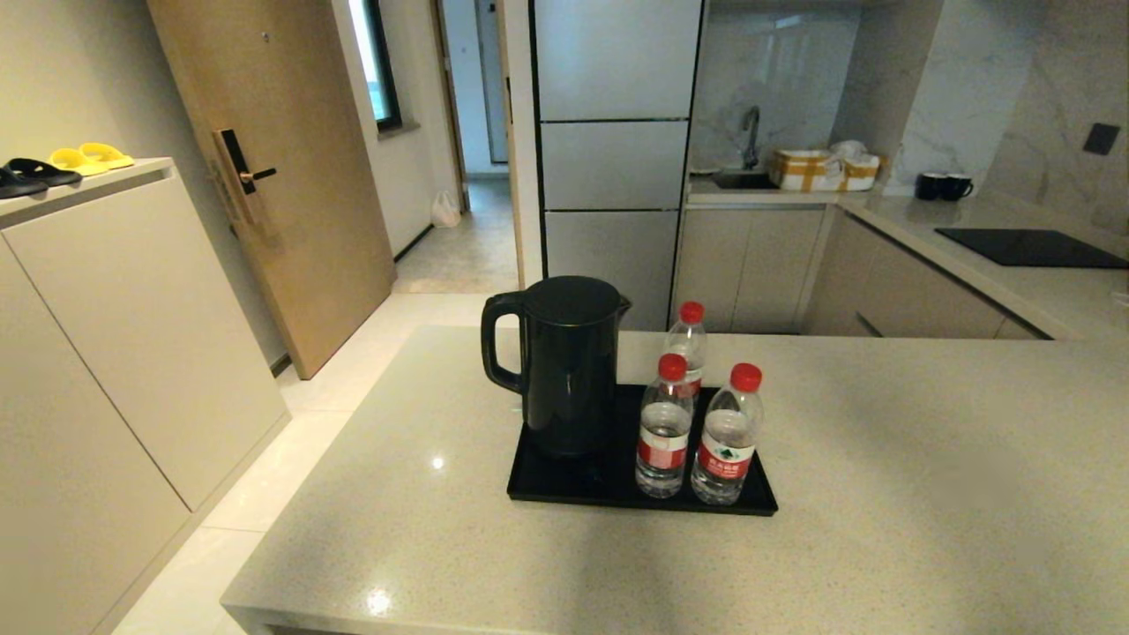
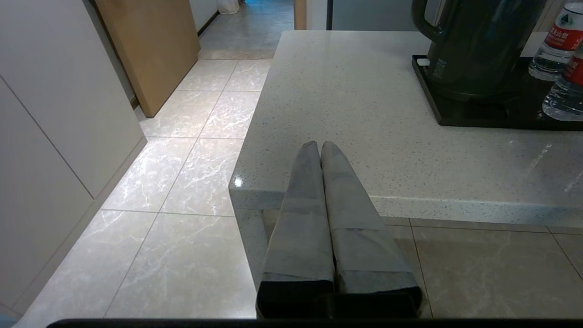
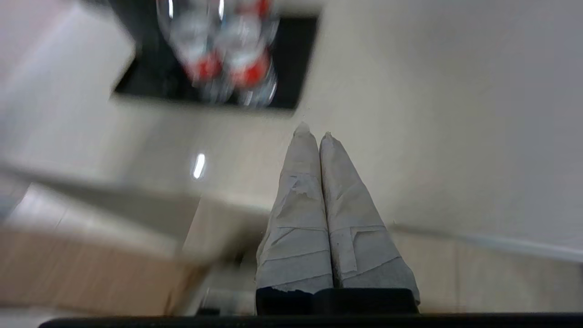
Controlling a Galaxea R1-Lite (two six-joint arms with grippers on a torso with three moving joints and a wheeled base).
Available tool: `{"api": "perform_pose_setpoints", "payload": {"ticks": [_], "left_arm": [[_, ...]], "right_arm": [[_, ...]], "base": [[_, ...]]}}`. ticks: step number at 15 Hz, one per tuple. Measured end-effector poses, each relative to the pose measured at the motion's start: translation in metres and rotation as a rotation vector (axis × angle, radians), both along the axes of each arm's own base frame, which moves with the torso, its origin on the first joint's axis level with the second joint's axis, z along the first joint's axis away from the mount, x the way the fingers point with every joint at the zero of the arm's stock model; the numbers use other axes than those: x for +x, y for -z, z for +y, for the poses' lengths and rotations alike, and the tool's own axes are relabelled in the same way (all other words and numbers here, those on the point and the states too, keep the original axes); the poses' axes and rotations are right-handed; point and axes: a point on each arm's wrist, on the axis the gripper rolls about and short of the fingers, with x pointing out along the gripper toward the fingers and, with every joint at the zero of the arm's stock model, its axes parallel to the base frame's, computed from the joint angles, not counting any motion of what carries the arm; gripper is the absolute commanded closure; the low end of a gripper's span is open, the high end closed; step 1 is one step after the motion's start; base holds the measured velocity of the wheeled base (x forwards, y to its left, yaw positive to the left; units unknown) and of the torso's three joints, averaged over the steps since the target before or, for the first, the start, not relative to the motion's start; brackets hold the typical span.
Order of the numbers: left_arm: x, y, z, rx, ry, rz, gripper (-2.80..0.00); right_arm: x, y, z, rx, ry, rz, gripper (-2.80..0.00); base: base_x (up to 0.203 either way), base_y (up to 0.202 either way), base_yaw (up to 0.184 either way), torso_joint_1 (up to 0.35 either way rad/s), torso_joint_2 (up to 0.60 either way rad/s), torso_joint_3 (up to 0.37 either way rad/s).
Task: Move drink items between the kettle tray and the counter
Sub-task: Pick up the bottled water
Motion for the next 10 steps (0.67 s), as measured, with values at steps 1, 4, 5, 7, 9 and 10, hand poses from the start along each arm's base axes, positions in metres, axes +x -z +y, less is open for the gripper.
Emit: {"api": "perform_pose_setpoints", "payload": {"ticks": [1,4,5,7,9,10], "left_arm": [[0.0,0.0,0.0,0.0,0.0,0.0,0.0],[0.0,0.0,0.0,0.0,0.0,0.0,0.0],[0.0,0.0,0.0,0.0,0.0,0.0,0.0],[0.0,0.0,0.0,0.0,0.0,0.0,0.0],[0.0,0.0,0.0,0.0,0.0,0.0,0.0],[0.0,0.0,0.0,0.0,0.0,0.0,0.0]], "right_arm": [[0.02,0.001,0.002,0.002,-0.029,0.072,0.0],[0.088,0.017,0.018,-0.016,-0.109,0.214,-2.8],[0.111,0.028,0.027,-0.035,-0.118,0.239,-2.8],[0.149,0.051,0.052,-0.06,-0.114,0.248,-2.8],[0.175,0.073,0.083,-0.042,-0.117,0.196,-2.8],[0.184,0.081,0.095,-0.027,-0.125,0.165,-2.8]], "base": [[0.0,0.0,0.0,0.0,0.0,0.0],[0.0,0.0,0.0,0.0,0.0,0.0],[0.0,0.0,0.0,0.0,0.0,0.0],[0.0,0.0,0.0,0.0,0.0,0.0],[0.0,0.0,0.0,0.0,0.0,0.0],[0.0,0.0,0.0,0.0,0.0,0.0]]}}
